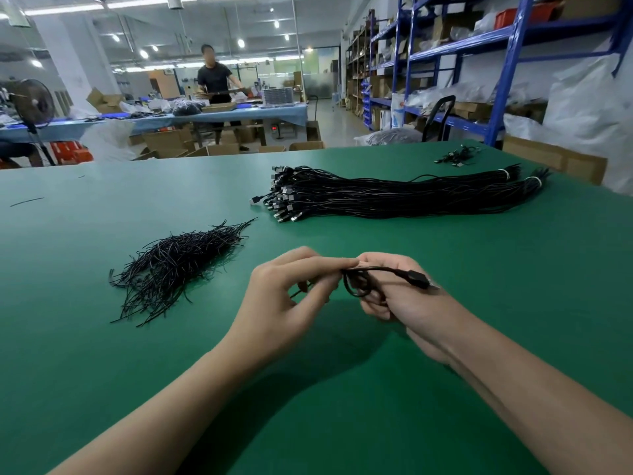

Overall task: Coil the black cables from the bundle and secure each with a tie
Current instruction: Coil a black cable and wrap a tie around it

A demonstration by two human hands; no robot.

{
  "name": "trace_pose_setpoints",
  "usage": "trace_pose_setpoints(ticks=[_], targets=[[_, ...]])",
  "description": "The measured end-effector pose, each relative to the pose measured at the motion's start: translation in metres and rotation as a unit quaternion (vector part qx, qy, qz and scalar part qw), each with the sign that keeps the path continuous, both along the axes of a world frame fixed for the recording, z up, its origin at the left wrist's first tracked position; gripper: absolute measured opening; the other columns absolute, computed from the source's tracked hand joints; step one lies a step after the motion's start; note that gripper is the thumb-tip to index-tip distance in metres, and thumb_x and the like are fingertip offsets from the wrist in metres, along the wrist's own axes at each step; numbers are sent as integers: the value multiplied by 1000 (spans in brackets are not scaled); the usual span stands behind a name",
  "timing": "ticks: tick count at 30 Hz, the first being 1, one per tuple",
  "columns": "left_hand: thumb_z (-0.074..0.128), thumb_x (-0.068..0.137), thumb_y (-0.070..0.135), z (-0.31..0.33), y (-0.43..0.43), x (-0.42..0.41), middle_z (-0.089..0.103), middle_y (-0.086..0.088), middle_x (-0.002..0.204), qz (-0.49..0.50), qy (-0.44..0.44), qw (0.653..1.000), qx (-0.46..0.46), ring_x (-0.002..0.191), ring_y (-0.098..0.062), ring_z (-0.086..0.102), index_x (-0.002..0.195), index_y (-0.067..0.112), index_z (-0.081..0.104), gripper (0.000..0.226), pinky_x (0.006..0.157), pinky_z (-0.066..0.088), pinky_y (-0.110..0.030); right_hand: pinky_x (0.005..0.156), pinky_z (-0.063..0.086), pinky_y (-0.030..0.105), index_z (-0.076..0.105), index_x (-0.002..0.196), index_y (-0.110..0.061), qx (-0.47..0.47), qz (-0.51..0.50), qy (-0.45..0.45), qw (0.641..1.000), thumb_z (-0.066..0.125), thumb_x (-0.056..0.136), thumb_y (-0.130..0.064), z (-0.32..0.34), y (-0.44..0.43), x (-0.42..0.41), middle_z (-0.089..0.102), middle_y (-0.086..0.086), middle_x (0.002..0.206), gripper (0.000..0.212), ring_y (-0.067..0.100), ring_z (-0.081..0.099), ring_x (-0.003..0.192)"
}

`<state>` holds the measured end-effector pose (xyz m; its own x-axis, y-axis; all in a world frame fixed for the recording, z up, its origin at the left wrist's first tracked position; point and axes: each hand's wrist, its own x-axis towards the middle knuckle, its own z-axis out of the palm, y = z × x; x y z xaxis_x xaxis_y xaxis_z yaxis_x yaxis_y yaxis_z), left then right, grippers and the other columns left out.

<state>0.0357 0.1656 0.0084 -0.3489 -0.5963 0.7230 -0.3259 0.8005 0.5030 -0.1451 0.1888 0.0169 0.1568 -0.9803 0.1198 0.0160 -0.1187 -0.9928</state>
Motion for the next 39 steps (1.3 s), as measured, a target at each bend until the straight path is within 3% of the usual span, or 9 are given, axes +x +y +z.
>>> trace_pose_setpoints(ticks=[4, 8, 13, 19, 22, 30, 32, 35, 39], targets=[[70, 93, 33, 1, 5, -7, 79, 2, 89, -63, 111, 965, 228, 82, -6, 71, 101, 20, 80, 18, 73, 51, -15, 51, 32, 36, 56, 78, -6, -172, -106, 202, 958, 53, 103, -20, -3, -1, -3, 49, 11, 59, 29, 15, 40, 53], [79, 73, 31, 1, 2, -10, 74, -6, 76, -62, 224, 912, 337, 68, -10, 65, 92, 15, 68, 26, 66, 54, -22, 54, 40, 40, 53, 77, -21, -297, -165, 313, 887, 54, 100, -29, -5, 3, -1, 48, -5, 57, 24, 13, 45, 53], [76, 75, 39, 0, 0, -5, 79, -7, 93, -66, 174, 904, 386, 81, -9, 72, 97, 15, 80, 32, 70, 56, -22, 54, 38, 36, 51, 81, -22, -346, -186, 394, 831, 55, 102, -27, -4, 5, -1, 40, -15, 59, 21, 11, 41, 56], [79, 78, 27, 4, 1, -7, 79, 0, 95, -71, 173, 938, 292, 90, -13, 75, 96, 23, 81, 19, 80, 56, -22, 52, 28, 30, 50, 72, -16, -225, -137, 229, 937, 54, 102, -22, -8, 1, 3, 37, -8, 55, 31, 7, 32, 53], [80, 85, 20, 4, 0, -3, 78, 12, 93, 8, 56, 992, 116, 90, -9, 73, 100, 23, 79, 15, 80, 51, -20, 49, 27, 24, 53, 71, -20, -101, -77, 85, 988, 50, 104, -20, -7, -1, 5, 35, -12, 56, 33, 8, 29, 51], [77, 91, 25, 9, -10, 7, 72, 6, 91, 81, -119, 948, -285, 79, -21, 64, 96, 19, 81, 9, 71, 47, -32, 37, 17, 17, 57, 51, -26, 119, 64, -120, 984, 42, 105, -8, -7, -3, -1, 26, -9, 53, 59, 5, 17, 42], [77, 89, 26, 7, -11, 7, 69, 5, 90, 79, -96, 964, -237, 81, -22, 59, 97, 22, 82, 11, 73, 47, -33, 38, 17, 18, 56, 58, -23, 114, 59, -124, 984, 43, 105, -8, -8, -4, 0, 25, -8, 53, 52, 5, 18, 42], [73, 90, 27, 3, -4, 4, 68, 8, 84, 30, 12, 999, 22, 77, -12, 62, 99, 30, 80, 12, 70, 47, -25, 43, 26, 16, 56, 74, -15, 9, 0, -24, 1000, 43, 105, -7, -7, -6, 1, 32, -3, 59, 35, 5, 27, 46], [63, 96, 45, 1, 1, -6, 71, 1, 71, 45, 133, 953, 270, 64, -12, 66, 84, 17, 72, 32, 59, 46, -18, 52, 31, 29, 52, 74, -17, -185, -109, 227, 950, 52, 103, -21, -8, -2, -1, 40, -4, 57, 29, 11, 35, 54]])
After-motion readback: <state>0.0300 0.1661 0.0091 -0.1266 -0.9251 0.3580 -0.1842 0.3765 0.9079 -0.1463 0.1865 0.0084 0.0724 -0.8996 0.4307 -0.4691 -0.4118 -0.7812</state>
